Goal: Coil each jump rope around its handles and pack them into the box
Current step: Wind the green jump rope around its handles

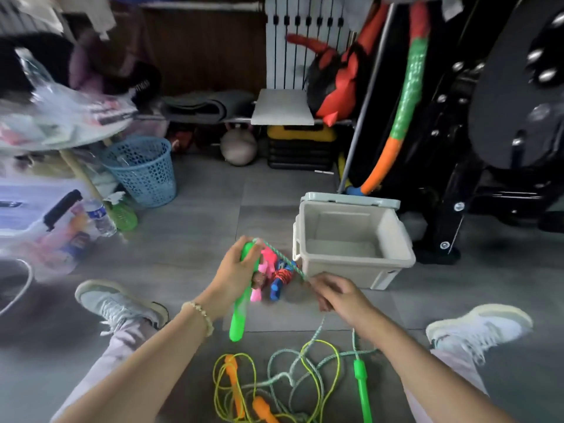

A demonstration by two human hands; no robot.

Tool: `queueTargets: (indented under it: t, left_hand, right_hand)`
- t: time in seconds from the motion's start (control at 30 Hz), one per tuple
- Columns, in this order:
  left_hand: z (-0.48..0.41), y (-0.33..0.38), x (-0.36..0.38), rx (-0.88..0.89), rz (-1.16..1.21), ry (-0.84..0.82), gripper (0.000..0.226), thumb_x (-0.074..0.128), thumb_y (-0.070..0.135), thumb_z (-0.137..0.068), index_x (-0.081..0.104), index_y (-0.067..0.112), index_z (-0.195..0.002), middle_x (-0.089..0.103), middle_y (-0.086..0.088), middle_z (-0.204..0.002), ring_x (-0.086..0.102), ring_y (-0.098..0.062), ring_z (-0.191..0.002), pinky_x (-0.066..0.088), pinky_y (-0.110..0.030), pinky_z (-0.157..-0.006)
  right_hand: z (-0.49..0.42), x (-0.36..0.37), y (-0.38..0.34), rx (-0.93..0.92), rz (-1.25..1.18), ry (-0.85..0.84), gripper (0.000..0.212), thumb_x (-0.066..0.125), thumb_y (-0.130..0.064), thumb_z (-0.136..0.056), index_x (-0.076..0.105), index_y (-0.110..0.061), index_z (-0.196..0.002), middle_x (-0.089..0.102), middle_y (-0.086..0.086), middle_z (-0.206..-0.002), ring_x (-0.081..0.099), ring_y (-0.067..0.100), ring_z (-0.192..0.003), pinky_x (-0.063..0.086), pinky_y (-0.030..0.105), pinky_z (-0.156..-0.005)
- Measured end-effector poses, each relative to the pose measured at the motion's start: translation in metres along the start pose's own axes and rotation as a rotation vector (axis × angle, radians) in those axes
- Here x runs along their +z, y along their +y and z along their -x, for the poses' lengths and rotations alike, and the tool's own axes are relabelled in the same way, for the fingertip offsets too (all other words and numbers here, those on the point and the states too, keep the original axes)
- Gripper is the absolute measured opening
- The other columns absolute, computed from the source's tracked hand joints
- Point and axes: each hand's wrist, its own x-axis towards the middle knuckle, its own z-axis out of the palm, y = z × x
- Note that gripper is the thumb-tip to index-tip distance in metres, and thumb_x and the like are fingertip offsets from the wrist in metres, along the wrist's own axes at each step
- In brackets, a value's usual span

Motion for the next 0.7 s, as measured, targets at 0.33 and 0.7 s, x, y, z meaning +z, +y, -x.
queueTargets:
  t: [0.33, 0.7]
  left_hand:
    - [0.061, 0.069, -0.035, 0.097, 0.162, 0.224, 0.017, 0.06, 0.028, -0.093, 0.052, 0.021, -0.079, 0.049, 0.011, -0.052, 0.043, -0.007, -0.044, 0.04, -0.022, -0.047]
    - [0.133, 0.09, 0.031, 0.147, 0.107, -0.269, 0.02, 0.061, 0.024, -0.092, 0.056, 0.008, -0.082, 0.055, 0.003, -0.054, 0.047, -0.011, -0.044, 0.042, -0.02, -0.045]
  right_hand:
    - [0.078, -0.038, -0.078, -0.024, -0.097, 0.089, 0.019, 0.047, -0.021, -0.097, 0.059, -0.01, -0.088, 0.031, -0.01, -0.051, 0.028, 0.003, -0.041, 0.026, 0.015, -0.043]
    - [0.095, 0.026, -0.173, -0.284, -0.171, 0.035, 0.021, 0.045, -0.027, -0.098, 0.061, -0.013, -0.096, 0.05, -0.001, -0.069, 0.048, 0.011, -0.061, 0.042, 0.021, -0.06]
